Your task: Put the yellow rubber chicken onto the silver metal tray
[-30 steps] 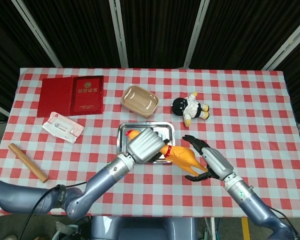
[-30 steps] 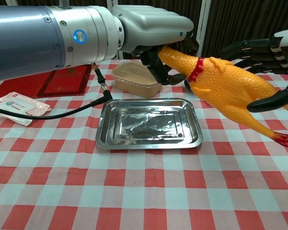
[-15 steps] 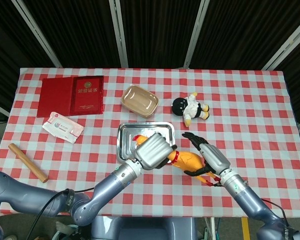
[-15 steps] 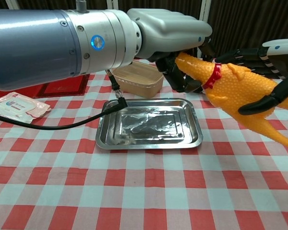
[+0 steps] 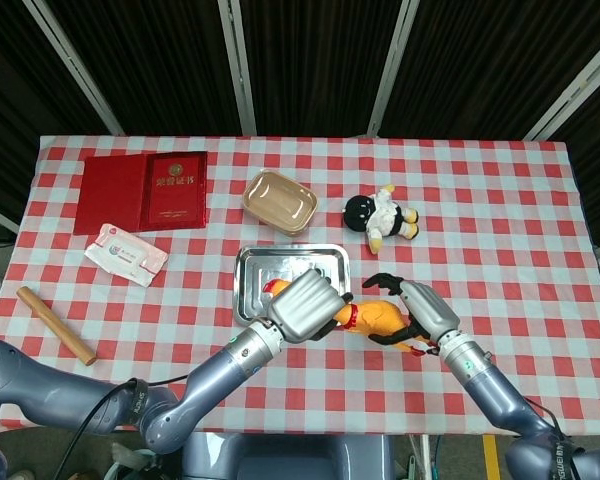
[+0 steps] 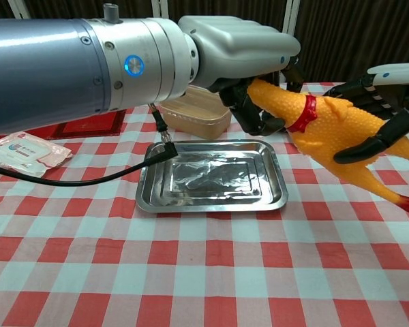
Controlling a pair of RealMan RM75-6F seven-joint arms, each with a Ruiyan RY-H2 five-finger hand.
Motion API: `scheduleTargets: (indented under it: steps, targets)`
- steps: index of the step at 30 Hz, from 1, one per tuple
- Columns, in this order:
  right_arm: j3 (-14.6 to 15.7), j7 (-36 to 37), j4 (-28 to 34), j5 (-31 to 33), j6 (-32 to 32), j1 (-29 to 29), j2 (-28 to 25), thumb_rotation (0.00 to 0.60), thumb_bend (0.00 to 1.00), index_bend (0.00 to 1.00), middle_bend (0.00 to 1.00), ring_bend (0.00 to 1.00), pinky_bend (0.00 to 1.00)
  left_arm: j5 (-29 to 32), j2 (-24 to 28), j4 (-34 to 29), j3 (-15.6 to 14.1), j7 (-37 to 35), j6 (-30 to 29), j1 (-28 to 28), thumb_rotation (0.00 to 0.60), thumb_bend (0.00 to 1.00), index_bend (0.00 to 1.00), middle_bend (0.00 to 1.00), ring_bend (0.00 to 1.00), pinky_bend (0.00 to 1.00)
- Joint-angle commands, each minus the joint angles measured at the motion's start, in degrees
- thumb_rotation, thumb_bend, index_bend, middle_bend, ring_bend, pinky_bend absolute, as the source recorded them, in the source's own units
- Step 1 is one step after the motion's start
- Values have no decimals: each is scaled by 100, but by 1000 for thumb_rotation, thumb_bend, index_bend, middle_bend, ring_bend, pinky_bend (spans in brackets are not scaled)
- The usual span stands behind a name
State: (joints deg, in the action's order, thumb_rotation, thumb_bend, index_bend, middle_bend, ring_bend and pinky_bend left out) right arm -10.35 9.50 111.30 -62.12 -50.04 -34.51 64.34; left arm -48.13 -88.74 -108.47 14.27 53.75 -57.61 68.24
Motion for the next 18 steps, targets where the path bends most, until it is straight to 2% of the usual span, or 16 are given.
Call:
scheduleTargets:
  steps: [1,5,10,13,18]
  targets:
    - [-9,-24,-44,57,9,-23,39,600,289,495,420,437,520,-50,48,-44,-22,-80,-13,0,600,864,589,649,566,576]
    - [-40,-47,-84,107,-53,-23,87,600,396,713,570,617,728,-132,100,-90,-59,-154,-29,-6,600,864,590,649,566,576]
    - [-113,37,-138,152,-183,13,204,600,614,941,721,786,891,-229,129,-106,-130,-270,-34,-12,600,850,590,649,566,576]
    - [-133,78,-204,104,-237,33,257,600,658,999,814,887,967,-268,123,-91,-164,-325,-42,-13,600,845,590,649,566,576]
    - [-147,121,-261,30,-267,48,307,600,755,1000,936,997,1000,-309,118,-57,-199,-420,-51,-13,600,844,590,649,566,576]
